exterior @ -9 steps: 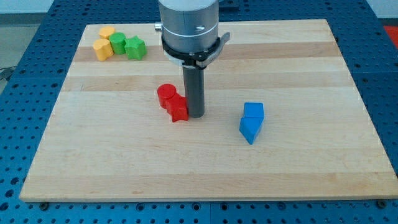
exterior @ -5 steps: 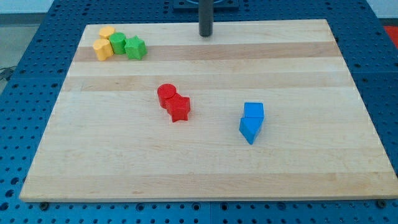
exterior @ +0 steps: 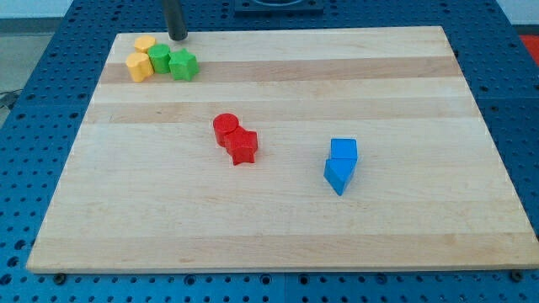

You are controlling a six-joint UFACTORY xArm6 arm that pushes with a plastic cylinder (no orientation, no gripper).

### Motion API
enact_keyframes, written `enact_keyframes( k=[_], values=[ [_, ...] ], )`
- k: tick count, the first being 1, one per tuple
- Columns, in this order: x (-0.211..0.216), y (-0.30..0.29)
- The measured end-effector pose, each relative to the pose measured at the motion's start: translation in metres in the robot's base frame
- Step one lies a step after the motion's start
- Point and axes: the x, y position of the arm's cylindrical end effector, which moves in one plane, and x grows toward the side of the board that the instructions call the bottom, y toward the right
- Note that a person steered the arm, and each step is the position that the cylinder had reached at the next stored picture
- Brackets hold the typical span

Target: Separate the green circle from the green star

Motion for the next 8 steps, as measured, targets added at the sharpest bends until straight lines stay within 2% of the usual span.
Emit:
enact_keyframes(
  k=[1,3,5,8],
  values=[
    [0.027,-0.010],
    [0.041,-0.027],
    [0.043,-0.028],
    [0.089,-0.014]
  ],
)
